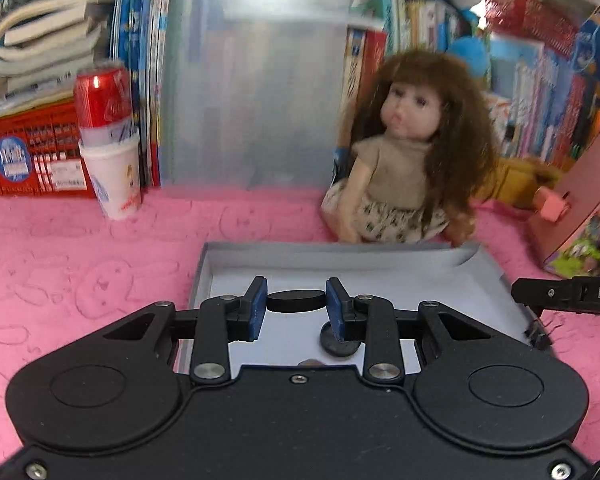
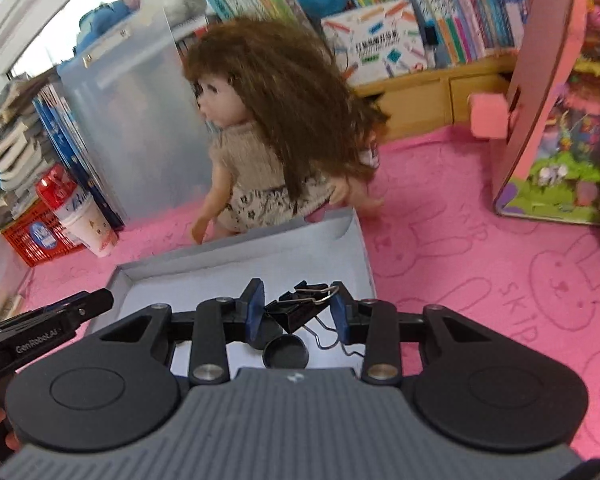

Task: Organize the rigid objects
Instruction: 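Lower and open both grippers to drop the clip and lid into the tray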

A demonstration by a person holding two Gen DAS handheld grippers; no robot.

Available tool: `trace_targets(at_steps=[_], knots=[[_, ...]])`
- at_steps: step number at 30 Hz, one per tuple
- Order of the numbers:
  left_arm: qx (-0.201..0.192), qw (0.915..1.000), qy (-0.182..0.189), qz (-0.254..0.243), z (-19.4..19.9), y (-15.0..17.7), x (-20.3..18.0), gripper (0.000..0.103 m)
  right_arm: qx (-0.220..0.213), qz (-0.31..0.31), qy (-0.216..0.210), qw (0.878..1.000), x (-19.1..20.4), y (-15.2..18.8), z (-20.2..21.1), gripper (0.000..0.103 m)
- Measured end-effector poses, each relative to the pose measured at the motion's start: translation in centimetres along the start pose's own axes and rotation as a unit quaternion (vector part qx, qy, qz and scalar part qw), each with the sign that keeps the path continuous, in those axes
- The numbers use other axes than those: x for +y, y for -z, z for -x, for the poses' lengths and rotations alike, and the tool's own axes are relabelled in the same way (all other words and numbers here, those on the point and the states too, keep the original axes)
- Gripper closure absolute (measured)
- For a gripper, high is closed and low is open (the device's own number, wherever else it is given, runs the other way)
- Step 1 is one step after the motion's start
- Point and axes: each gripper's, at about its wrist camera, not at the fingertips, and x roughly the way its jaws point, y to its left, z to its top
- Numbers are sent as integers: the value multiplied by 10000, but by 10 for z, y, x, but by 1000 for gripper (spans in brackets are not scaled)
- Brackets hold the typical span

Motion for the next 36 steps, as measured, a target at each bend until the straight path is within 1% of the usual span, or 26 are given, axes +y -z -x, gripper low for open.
trace_targets(at_steps=[7,12,22,26,31,32,33,34,35,36], knots=[[274,9994,-222,48,-27,9,5,73,96,225,165,9996,13,1,-26,62],[428,9987,-281,60,-40,15,6,73,159,316,253,9991,18,4,-39,62],[548,9982,-241,82,-48,18,8,73,220,374,351,9984,19,7,-54,61],[661,9975,-238,53,-51,19,8,73,219,389,361,9983,20,6,-56,61],[641,9976,-250,26,-51,20,7,72,241,447,323,9982,22,7,-57,59],[597,9978,-270,20,-49,20,6,69,245,440,308,9983,22,7,-56,47],[540,9981,-298,8,-46,19,6,59,241,429,294,9984,21,7,-55,41],[450,9984,-340,-4,-42,18,5,55,232,420,243,9986,21,7,-54,39],[372,9986,-365,-22,-38,17,4,47,203,423,200,9987,21,7,-52,38],[303,9988,-370,-42,-34,15,4,42,177,447,177,9987,21,7,-49,36]])
